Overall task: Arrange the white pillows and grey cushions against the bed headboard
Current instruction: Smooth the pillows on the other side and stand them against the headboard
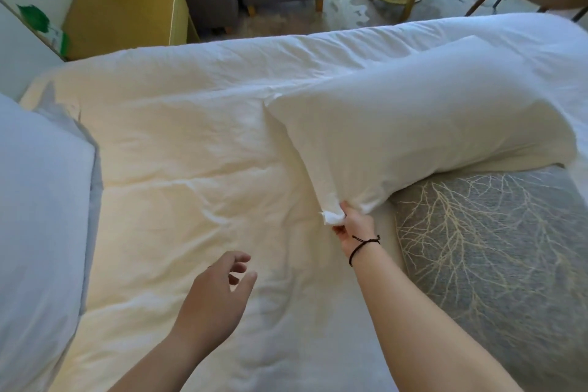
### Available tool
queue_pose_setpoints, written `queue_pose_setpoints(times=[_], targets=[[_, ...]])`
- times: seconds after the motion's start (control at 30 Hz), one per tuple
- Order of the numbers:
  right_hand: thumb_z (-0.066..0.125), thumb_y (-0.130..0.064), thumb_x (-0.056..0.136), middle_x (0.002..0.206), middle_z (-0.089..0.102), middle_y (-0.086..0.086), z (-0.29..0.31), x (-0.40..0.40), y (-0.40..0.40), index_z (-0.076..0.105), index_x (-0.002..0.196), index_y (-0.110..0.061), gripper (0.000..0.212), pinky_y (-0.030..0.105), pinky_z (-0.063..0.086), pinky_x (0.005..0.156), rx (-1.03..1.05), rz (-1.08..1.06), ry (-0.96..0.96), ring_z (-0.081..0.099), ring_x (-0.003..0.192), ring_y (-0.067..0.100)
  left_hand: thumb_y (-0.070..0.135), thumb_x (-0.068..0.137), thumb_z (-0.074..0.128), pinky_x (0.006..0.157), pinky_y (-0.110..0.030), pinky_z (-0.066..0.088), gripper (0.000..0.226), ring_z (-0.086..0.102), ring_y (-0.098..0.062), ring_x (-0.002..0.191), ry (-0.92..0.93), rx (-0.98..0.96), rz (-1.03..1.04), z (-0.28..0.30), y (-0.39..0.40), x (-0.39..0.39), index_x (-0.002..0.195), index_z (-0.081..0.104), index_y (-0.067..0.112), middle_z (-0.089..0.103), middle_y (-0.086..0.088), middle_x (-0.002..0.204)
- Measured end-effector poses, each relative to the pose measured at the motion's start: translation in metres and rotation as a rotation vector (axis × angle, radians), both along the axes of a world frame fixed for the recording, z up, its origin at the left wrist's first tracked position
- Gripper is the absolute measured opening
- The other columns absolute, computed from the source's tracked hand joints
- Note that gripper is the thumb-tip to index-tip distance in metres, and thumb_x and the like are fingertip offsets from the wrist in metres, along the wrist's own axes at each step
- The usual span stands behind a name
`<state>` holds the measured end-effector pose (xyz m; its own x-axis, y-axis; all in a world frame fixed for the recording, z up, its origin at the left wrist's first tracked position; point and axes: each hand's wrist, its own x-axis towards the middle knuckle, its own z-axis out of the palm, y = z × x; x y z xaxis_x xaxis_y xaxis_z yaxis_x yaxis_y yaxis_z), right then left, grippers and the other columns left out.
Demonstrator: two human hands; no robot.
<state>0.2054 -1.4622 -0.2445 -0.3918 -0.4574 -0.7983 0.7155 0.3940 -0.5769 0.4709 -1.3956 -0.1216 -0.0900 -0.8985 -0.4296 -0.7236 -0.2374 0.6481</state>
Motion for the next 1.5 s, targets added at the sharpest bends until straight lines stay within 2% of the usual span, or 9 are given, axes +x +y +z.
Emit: queue_pose_setpoints(times=[0.17, 0.47, 0.6, 0.67, 0.77, 0.87, 1.07, 1.23, 1.5], targets=[[0.068, -0.007, 0.085, 0.082, 0.065, 0.009, 0.053, -0.008, 0.034, 0.064, 0.083, -0.006, 0.004, 0.038, 0.052, 0.063, -0.008, 0.054, 0.203, 0.063, 0.073, 0.025, 0.041, 0.089, 0.062, 0.078, -0.023, 0.043, 0.030, 0.054, 0.004, 0.098, -0.001, -0.046, -0.159, 0.023, 0.009, -0.004, 0.117, 0.051, 0.045, 0.057, 0.023, 0.112], [0.071, -0.015, 0.076, 0.041, 0.026, -0.008, 0.241, 0.068, 0.114, 0.031, 0.046, -0.019, 0.050, 0.028, 0.023, 0.043, -0.090, 0.450, 0.868, 0.027, 0.042, 0.014, 0.054, 0.072, 0.077, 0.105, -0.022, 0.032, 0.087, 0.021, 0.003, 0.142, 0.217, -0.396, -0.515, 0.128, 0.019, -0.029, 0.142, 0.025, 0.049, 0.024, 0.018, 0.151], [0.057, -0.041, 0.074, 0.040, 0.036, -0.009, 0.283, 0.131, 0.173, 0.039, 0.052, -0.020, 0.035, 0.029, 0.028, 0.041, -0.196, 0.647, 0.883, 0.035, 0.038, 0.007, 0.074, 0.055, 0.068, 0.087, -0.023, 0.045, 0.098, 0.027, 0.000, 0.140, 0.078, -0.539, -0.751, 0.170, 0.039, -0.005, 0.141, 0.024, 0.057, 0.024, 0.025, 0.153], [0.051, -0.032, 0.082, 0.041, 0.043, -0.009, 0.283, 0.155, 0.187, 0.046, 0.055, -0.020, 0.030, 0.032, 0.031, 0.044, -0.232, 0.739, 0.837, 0.040, 0.040, 0.006, 0.067, 0.061, 0.061, 0.069, -0.025, 0.050, 0.080, 0.043, -0.006, 0.130, -0.096, -0.586, -0.814, 0.163, 0.054, 0.010, 0.135, 0.033, 0.052, 0.038, 0.025, 0.143], [0.057, -0.020, 0.089, 0.058, 0.058, 0.005, 0.270, 0.172, 0.197, 0.064, 0.073, -0.008, 0.021, 0.037, 0.041, 0.053, -0.230, 0.973, 0.733, 0.045, 0.052, 0.011, 0.035, 0.076, 0.054, 0.060, -0.029, 0.042, 0.053, 0.054, -0.011, 0.113, -0.325, -0.417, -0.749, 0.126, 0.069, 0.038, 0.125, 0.038, 0.047, 0.050, 0.022, 0.132], [0.063, -0.033, 0.087, 0.095, 0.068, -0.006, 0.255, 0.152, 0.203, 0.063, 0.123, -0.030, 0.036, 0.027, 0.053, 0.078, -0.182, 1.211, 0.850, 0.059, 0.078, 0.004, 0.024, 0.080, 0.051, 0.063, -0.030, 0.042, 0.040, 0.057, -0.011, 0.106, -0.392, -0.241, -0.605, 0.095, 0.077, 0.069, 0.115, 0.045, 0.043, 0.054, 0.021, 0.127], [0.066, -0.044, 0.084, 0.161, 0.021, -0.006, 0.239, 0.044, 0.156, 0.024, 0.151, -0.037, 0.079, 0.043, 0.017, 0.119, -0.186, 1.479, 1.576, 0.016, 0.149, 0.021, 0.013, 0.076, 0.046, 0.060, -0.031, 0.050, 0.053, 0.060, -0.009, 0.099, -0.350, -0.329, -0.474, 0.088, 0.090, 0.079, 0.116, 0.043, 0.047, 0.049, 0.028, 0.127], [0.077, -0.050, 0.072, 0.164, -0.007, -0.005, 0.206, -0.021, 0.094, -0.003, 0.152, -0.043, 0.113, 0.055, -0.004, 0.120, -0.008, 1.822, 1.770, -0.006, 0.150, 0.024, 0.011, 0.081, 0.041, 0.057, -0.029, 0.039, 0.051, 0.063, -0.011, 0.096, -0.393, -0.326, -0.362, 0.089, 0.105, 0.079, 0.118, 0.043, 0.046, 0.051, 0.027, 0.127], [0.067, -0.063, 0.076, 0.162, 0.019, -0.007, 0.166, -0.035, 0.047, 0.012, 0.153, -0.038, 0.098, 0.049, 0.004, 0.121, -0.135, 1.880, 1.924, 0.014, 0.149, 0.019, 0.022, 0.074, 0.044, 0.065, -0.033, 0.043, 0.055, 0.059, -0.019, 0.100, -0.489, -0.194, -0.262, 0.097, 0.111, 0.072, 0.125, 0.034, 0.039, 0.054, 0.014, 0.124]])
